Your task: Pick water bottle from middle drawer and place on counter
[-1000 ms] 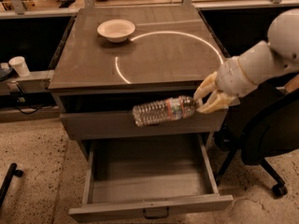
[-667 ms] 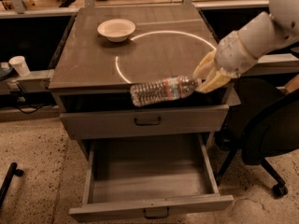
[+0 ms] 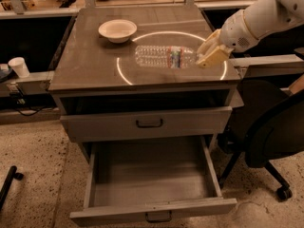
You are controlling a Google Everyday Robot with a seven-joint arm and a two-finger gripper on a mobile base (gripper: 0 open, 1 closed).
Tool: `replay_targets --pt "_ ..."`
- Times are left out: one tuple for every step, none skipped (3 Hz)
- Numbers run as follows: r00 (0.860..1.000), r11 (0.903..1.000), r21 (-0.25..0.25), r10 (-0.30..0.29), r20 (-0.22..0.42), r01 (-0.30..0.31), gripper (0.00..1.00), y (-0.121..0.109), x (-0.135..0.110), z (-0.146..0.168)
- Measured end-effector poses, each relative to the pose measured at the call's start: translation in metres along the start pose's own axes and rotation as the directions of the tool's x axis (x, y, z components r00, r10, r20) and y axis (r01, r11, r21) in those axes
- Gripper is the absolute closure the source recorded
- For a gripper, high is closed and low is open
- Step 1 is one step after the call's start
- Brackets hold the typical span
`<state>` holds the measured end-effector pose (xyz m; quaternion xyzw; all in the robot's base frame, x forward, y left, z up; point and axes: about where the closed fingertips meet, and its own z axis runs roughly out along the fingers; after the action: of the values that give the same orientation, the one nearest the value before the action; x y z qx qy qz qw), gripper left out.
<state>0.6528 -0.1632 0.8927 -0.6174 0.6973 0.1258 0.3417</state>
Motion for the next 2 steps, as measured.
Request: replay_targets --pt "0.988 0.9854 0.078 0.151 0.005 -0.151 1.00 -0.021 0.014 0.017" --pt "0.960 0.9492 0.158 0.278 -0.018 -0.272 0.77 -0.031 0.032 0.045"
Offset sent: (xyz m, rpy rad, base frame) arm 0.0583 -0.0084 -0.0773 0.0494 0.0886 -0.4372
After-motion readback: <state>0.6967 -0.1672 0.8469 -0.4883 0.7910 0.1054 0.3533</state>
